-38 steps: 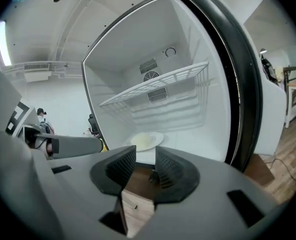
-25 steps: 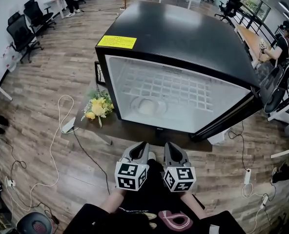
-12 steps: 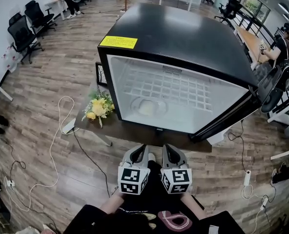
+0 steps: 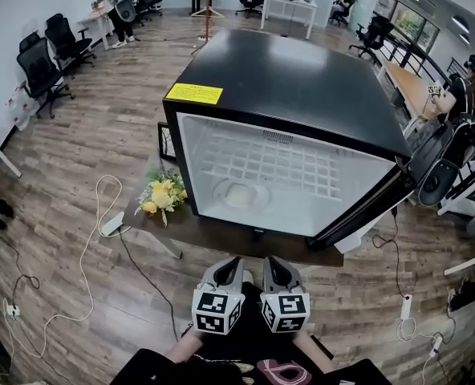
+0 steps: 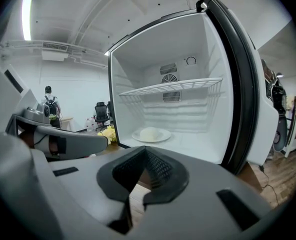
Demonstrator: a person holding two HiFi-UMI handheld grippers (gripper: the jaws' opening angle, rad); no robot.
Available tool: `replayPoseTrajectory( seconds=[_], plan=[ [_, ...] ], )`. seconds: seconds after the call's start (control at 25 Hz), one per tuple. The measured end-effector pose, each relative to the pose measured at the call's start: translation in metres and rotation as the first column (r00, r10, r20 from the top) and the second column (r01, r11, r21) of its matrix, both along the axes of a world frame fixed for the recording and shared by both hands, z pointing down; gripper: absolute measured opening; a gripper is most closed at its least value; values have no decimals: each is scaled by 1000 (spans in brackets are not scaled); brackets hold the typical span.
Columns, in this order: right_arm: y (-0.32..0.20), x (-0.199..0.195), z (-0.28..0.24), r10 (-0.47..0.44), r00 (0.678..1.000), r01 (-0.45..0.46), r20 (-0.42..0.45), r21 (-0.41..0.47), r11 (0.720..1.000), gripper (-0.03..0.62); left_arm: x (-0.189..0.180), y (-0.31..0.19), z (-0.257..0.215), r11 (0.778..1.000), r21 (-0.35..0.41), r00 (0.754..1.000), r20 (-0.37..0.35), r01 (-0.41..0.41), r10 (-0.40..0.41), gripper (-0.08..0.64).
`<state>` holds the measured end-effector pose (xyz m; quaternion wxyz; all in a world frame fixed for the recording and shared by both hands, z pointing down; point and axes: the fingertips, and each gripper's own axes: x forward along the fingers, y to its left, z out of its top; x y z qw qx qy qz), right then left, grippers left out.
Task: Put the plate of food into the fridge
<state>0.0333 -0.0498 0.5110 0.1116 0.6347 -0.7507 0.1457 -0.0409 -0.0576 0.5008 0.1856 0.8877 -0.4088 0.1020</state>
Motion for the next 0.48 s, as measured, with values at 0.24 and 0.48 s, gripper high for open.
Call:
replayPoseTrajectory(
  seconds=[0.24, 0.48],
  plan=[
    [8, 1, 4, 0, 1000, 0, -11, -8, 1000, 6, 1, 6, 0, 1000, 2, 1000, -7, 7, -7, 8],
    [8, -5, 4, -16, 999, 15, -38, -8, 1000, 6, -1, 7, -2, 1000, 21, 1000, 6, 11, -11, 8]
  ],
)
